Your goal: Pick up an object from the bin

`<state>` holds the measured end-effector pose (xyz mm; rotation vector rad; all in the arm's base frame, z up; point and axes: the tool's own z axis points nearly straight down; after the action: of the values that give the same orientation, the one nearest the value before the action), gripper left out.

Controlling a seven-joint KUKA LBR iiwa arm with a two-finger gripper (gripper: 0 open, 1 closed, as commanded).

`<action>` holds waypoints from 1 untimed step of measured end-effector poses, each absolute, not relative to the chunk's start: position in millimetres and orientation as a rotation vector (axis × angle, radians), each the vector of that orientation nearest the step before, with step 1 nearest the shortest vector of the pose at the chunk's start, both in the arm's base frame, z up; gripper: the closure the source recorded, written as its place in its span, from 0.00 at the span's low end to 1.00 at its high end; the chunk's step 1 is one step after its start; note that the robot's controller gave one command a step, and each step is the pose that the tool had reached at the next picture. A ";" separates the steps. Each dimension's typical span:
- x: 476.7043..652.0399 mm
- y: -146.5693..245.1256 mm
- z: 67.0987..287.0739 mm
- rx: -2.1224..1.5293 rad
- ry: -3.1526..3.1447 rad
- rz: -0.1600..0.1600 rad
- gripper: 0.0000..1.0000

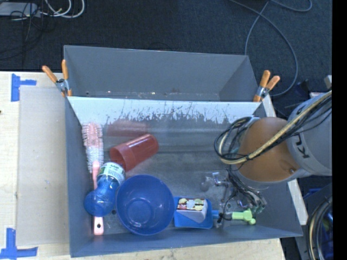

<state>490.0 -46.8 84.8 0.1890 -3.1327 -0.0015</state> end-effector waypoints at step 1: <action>486.9 -26.1 96.3 0.180 -3.135 0.001 0.00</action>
Offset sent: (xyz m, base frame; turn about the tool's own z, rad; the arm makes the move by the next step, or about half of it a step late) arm -0.0015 0.0148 -0.0166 -0.0296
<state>486.9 -26.1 96.3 0.1795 -3.1354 0.0005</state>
